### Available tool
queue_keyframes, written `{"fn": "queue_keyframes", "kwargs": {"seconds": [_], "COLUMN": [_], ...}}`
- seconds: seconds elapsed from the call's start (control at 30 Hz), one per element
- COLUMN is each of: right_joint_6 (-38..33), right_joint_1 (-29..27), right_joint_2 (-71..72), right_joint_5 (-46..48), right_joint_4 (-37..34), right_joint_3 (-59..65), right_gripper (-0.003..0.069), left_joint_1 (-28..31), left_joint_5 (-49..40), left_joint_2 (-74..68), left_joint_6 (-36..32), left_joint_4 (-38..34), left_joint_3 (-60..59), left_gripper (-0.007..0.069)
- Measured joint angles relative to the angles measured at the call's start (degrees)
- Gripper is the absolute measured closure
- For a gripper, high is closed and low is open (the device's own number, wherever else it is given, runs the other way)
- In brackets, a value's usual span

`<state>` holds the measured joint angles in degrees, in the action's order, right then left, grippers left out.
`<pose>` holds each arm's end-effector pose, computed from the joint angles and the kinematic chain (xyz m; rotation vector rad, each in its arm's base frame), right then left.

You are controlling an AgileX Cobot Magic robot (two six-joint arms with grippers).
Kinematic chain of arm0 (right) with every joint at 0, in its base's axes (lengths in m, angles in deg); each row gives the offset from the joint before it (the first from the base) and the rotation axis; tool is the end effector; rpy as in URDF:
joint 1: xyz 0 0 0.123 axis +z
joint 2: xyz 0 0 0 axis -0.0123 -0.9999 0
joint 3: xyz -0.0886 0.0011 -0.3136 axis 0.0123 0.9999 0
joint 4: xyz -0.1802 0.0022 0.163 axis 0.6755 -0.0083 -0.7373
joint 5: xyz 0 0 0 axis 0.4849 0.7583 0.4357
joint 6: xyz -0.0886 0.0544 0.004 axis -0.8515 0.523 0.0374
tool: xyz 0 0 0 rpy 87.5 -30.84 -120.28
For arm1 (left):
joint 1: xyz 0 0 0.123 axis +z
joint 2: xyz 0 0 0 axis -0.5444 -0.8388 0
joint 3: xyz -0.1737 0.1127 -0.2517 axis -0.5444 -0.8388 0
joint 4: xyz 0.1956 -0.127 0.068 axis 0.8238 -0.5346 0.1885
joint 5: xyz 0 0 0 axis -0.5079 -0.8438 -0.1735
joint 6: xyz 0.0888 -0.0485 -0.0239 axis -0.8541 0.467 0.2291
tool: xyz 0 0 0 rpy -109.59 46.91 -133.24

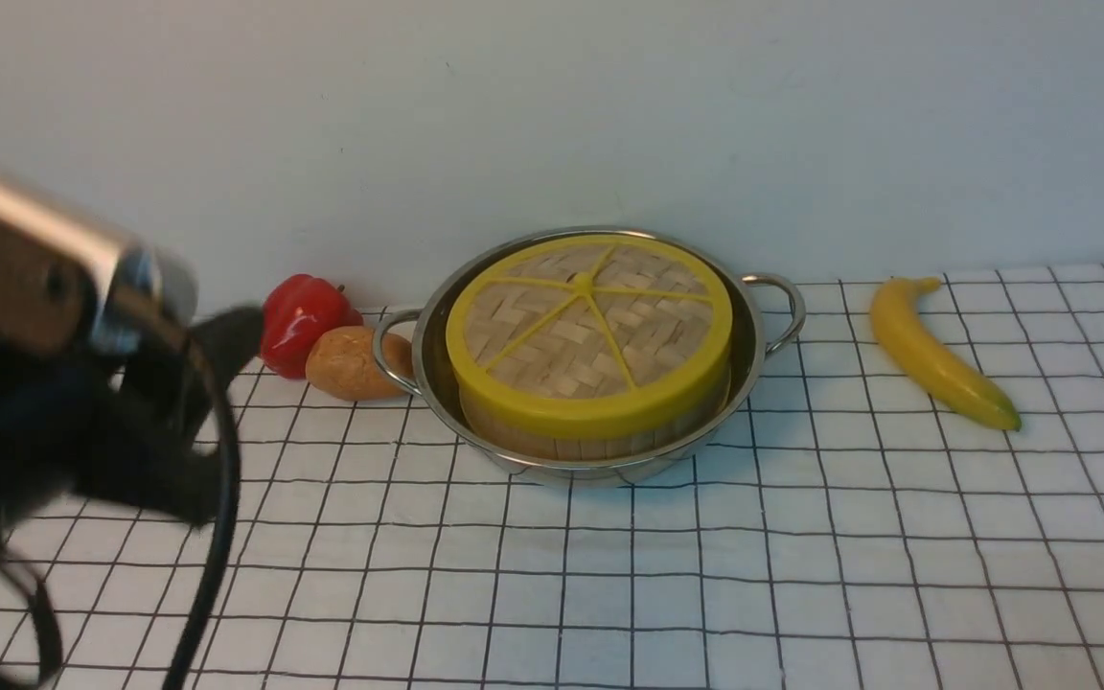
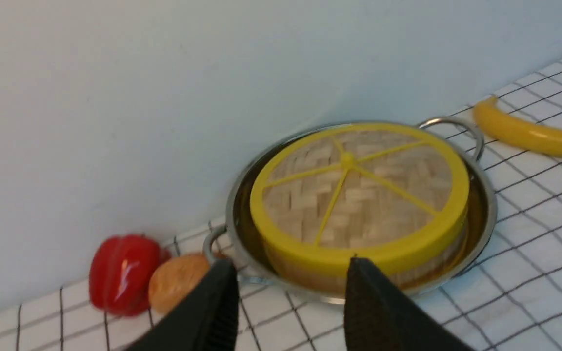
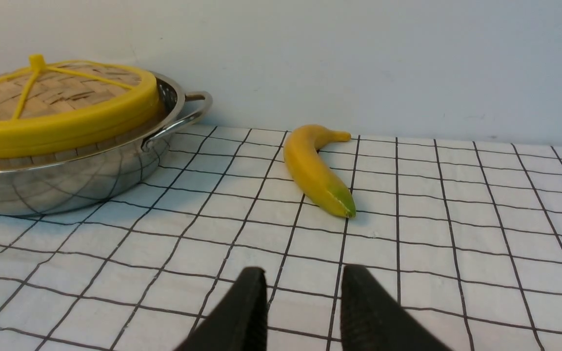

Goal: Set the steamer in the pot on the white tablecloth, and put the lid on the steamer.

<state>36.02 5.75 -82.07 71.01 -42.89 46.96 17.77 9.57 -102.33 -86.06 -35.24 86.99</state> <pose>0.0176 0.0032 0.1780 -0.0062 1.8331 0.1411 0.1316 -0.0476 0.3508 0.4860 1.8234 -0.1643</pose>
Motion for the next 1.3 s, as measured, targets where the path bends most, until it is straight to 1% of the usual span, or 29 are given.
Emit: {"fn": "queue_keyframes", "kwargs": {"seconds": [0.03,0.17,0.2,0.27,0.4,0.5,0.6,0.63,0.67,0.7,0.77,0.83,1.0,1.3], "right_joint_6": [0.0,0.0,0.0,0.0,0.0,0.0,0.0,0.0,0.0,0.0,0.0,0.0,0.0,0.0], "right_joint_1": [0.0,0.0,0.0,0.0,0.0,0.0,0.0,0.0,0.0,0.0,0.0,0.0,0.0,0.0], "right_joint_2": [0.0,0.0,0.0,0.0,0.0,0.0,0.0,0.0,0.0,0.0,0.0,0.0,0.0,0.0], "right_joint_5": [0.0,0.0,0.0,0.0,0.0,0.0,0.0,0.0,0.0,0.0,0.0,0.0,0.0,0.0], "right_joint_4": [0.0,0.0,0.0,0.0,0.0,0.0,0.0,0.0,0.0,0.0,0.0,0.0,0.0,0.1], "right_joint_3": [0.0,0.0,0.0,0.0,0.0,0.0,0.0,0.0,0.0,0.0,0.0,0.0,0.0,0.0], "right_gripper": [0.0419,0.0419,0.0419,0.0419,0.0419,0.0419,0.0419,0.0419,0.0419,0.0419,0.0419,0.0419,0.0419,0.0419], "left_joint_1": [0.5,0.7,0.7,0.9,2.6,4.1,8.4,8.4,10.7,11.8,12.5,14.5,14.9,14.9], "left_joint_5": [2.8,8.2,8.5,10.1,10.4,10.4,10.3,10.3,10.2,10.2,10.2,8.7,5.9,5.7], "left_joint_2": [4.6,15.7,16.3,22.2,29.0,30.4,31.4,31.4,31.9,32.3,32.8,35.8,42.5,43.8], "left_joint_6": [0.0,0.0,0.0,0.0,0.0,0.0,0.0,0.0,0.0,-0.1,-0.3,-2.0,-5.2,-5.6], "left_joint_4": [-0.4,-0.9,-0.9,-0.9,-1.0,-1.0,-1.0,-1.0,-1.1,-1.1,-1.1,-0.8,0.2,0.2], "left_joint_3": [-5.3,-17.2,-18.2,-23.5,-31.6,-33.8,-35.7,-35.8,-36.0,-35.9,-35.9,-36.0,-36.0,-36.0], "left_gripper": [0.0329,0.0329,0.0329,0.0329,0.0329,0.0329,0.0329,0.0329,0.0329,0.0329,0.0329,0.0329,0.0329,0.0329]}}
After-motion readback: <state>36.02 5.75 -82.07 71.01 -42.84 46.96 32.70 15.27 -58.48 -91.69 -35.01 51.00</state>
